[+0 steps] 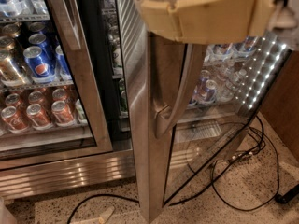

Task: Open right fridge door

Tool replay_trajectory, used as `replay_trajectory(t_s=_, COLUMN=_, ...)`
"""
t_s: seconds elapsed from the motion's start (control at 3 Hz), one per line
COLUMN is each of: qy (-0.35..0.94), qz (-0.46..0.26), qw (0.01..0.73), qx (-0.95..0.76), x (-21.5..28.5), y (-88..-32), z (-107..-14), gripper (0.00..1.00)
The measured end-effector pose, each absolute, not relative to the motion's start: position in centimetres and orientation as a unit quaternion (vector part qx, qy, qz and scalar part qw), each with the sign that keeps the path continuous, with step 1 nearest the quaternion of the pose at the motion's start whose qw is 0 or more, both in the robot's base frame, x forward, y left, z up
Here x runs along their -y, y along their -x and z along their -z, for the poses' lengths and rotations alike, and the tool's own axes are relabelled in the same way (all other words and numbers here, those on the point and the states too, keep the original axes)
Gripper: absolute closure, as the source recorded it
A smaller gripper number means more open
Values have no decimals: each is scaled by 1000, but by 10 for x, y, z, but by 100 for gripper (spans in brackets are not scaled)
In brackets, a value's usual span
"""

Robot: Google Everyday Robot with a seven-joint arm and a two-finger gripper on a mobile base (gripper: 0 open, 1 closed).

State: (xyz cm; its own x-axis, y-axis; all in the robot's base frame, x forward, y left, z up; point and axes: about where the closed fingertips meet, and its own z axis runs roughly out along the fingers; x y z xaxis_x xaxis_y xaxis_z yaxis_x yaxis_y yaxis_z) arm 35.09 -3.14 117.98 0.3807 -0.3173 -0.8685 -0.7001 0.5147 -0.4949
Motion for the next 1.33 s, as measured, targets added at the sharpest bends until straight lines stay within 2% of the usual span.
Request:
replay_trajectory(t_s=0.67, qy=472, qz=-140, qw=684, qx=-539, x=31, y=-351, z=-1180, gripper=80)
replay_trajectory(t_s=1.33, qy=472, qz=-140, qw=684, qx=-539, x=31, y=-351, z=-1180, gripper=72)
